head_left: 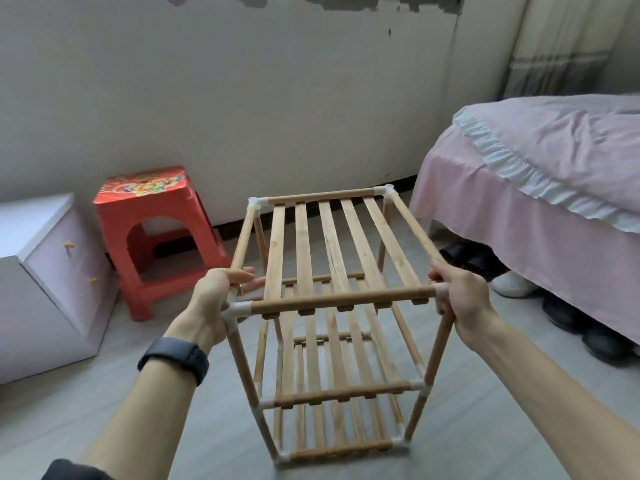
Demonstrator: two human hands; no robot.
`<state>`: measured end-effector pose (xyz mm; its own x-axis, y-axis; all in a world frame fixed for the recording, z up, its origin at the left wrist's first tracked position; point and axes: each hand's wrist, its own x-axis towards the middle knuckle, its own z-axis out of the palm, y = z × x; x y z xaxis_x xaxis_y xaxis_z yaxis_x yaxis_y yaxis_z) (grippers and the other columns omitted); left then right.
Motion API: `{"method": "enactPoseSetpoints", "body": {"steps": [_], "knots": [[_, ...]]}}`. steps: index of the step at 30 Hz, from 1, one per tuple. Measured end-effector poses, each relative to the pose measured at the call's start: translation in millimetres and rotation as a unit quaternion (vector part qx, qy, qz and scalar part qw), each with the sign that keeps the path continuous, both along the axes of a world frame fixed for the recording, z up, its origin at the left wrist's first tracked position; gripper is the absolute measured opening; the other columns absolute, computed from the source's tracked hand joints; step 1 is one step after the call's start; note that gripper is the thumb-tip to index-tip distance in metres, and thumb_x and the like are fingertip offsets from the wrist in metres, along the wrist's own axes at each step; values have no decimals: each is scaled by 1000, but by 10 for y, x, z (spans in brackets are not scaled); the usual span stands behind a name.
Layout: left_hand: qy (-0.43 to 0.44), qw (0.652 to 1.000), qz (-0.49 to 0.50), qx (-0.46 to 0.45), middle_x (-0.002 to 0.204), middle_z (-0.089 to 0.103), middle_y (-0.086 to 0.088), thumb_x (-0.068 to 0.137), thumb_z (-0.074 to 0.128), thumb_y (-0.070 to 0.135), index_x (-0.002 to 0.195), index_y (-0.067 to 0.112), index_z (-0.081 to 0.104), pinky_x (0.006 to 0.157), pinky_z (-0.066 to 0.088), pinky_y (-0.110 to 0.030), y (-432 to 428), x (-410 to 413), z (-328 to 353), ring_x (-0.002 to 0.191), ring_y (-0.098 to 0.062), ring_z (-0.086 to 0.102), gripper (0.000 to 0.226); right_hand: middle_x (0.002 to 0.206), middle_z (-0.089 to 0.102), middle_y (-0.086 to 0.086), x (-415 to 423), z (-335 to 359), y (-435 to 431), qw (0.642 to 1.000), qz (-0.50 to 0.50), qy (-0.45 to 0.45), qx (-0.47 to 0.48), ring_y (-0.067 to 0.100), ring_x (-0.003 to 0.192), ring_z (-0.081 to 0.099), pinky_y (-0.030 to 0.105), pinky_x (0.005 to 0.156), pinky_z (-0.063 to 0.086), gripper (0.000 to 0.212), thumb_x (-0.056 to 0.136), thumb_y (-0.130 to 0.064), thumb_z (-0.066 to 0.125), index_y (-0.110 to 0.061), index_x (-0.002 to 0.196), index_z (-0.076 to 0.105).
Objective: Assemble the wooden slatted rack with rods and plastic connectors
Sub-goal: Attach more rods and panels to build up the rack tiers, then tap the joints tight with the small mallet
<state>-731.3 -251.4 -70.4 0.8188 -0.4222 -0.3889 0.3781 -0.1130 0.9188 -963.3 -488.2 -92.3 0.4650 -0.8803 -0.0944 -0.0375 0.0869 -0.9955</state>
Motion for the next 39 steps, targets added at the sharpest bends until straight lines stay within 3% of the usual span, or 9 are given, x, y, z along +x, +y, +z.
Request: {"method": "enactPoseSetpoints", "body": {"steps": [8, 11, 14, 18, 21, 23, 28, 34, 39], "knots": [[-12, 1000, -8, 21, 97, 78, -8, 86, 59, 8, 112, 10, 64, 101, 52, -53, -20, -10, 87, 104, -35, 71, 27, 55, 39, -3, -35, -10, 21, 999, 11, 23, -22, 12, 50, 35, 26, 51, 32, 34, 103, -31, 50, -17, 72, 50], [-146, 977, -15, 156, 104, 72, -11, 89, 62, 16, 115, 7, 61, 91, 56, -51, -45, -7, 150, 97, -33, 69, 27, 66, 42, 1, -74, 7, 36, 999, 32, 26, -20, 14, 56, 41, 28, 56, 37, 35, 103, -38, 49, -17, 75, 51], [-409, 844, -20, 347, 112, 58, -8, 93, 52, 31, 123, 19, 51, 90, 49, -48, -132, -197, 320, 105, -32, 56, 32, 82, 57, 3, -165, 38, 114, 995, 75, 55, -35, 19, 78, 54, 35, 76, 43, 46, 106, -53, 35, -15, 90, 58], [-572, 750, -158, 291, 131, 57, -13, 97, 52, 42, 140, 22, 46, 98, 49, -47, -590, -900, 438, 115, -27, 56, 47, 114, 65, 9, -412, -84, 134, 994, 91, 52, -41, 30, 117, 58, 39, 94, 44, 54, 105, -61, 21, -26, 116, 62], [-680, 637, -255, 260, 150, 46, -8, 99, 43, 52, 145, 27, 41, 111, 39, -45, -1057, -1504, 317, 138, -27, 42, 52, 114, 63, 10, -758, -479, 14, 999, -5, 51, 15, 26, 106, 61, 40, 89, 49, 59, 103, -62, 31, -12, 113, 60], [-716, 580, -284, 265, 158, 36, -12, 99, 40, 54, 147, 29, 37, 117, 32, -51, -1360, -1854, 195, 147, -32, 31, 54, 87, 56, 10, -1078, -867, -34, 993, -67, 91, 36, 22, 80, 54, 41, 75, 45, 60, 97, -65, 38, -7, 90, 54], [-750, 475, -323, 328, 167, 16, -10, 96, 45, 50, 145, 28, 40, 116, 6, -68, -1897, -2596, -276, 154, -40, 5, 54, 86, 55, -2, -2098, -2224, -178, 938, -166, 275, 127, 18, 78, 52, 31, 73, 38, 35, 92, -53, 51, -18, 87, 51], [-689, 455, -476, 304, 164, 27, -5, 99, 42, 41, 144, 30, 39, 121, 6, -55, -2320, -2968, -1348, 155, -22, 6, 47, 152, 36, 22, -3384, -3341, -157, 798, -197, 507, 261, 40, 137, 39, 42, 108, 39, 72, 97, -47, 50, -4, 150, 30], [-553, 477, -605, 318, 166, 23, -3, 101, 43, 36, 153, 29, 29, 122, 21, -44, -2406, -3038, -2635, 153, -22, 17, 54, 148, 38, 26, -3936, -3866, -90, 734, -238, 580, 263, 41, 133, 44, 44, 105, 42, 67, 98, -42, 54, 0, 146, 33]]}}
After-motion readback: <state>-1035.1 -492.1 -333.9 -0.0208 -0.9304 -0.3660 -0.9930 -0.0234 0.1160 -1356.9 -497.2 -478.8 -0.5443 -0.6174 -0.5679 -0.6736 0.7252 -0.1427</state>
